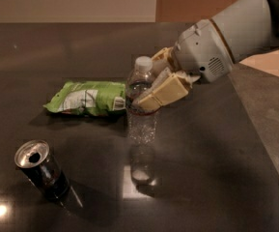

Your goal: Move water bottle near green rice chip bag

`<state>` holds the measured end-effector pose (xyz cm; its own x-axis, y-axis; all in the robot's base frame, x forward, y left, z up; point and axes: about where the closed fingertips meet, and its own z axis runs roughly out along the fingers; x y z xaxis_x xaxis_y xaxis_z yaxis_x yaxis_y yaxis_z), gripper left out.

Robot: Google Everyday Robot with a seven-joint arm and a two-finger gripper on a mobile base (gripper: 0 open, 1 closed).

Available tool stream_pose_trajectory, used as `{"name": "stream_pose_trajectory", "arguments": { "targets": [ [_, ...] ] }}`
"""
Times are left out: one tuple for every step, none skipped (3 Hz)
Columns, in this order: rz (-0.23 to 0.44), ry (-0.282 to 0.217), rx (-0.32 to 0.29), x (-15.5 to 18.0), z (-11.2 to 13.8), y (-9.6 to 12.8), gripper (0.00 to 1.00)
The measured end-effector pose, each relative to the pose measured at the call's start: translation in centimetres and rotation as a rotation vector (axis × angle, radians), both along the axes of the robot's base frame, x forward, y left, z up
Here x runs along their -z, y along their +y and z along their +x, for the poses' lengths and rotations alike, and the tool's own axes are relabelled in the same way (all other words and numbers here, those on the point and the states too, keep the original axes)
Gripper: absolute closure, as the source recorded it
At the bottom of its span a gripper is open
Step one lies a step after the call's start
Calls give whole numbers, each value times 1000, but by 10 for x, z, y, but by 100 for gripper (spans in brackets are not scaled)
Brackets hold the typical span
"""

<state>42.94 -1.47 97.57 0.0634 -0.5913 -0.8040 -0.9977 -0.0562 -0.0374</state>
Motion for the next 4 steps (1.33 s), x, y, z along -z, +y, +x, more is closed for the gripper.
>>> {"name": "stream_pose_trajectory", "arguments": {
  "targets": [
    [13,12,23,5,25,7,100],
    [17,22,44,13,44,10,100],
    [15,27,55,19,54,12,89],
    [7,21,58,25,58,12,72]
  ]
}}
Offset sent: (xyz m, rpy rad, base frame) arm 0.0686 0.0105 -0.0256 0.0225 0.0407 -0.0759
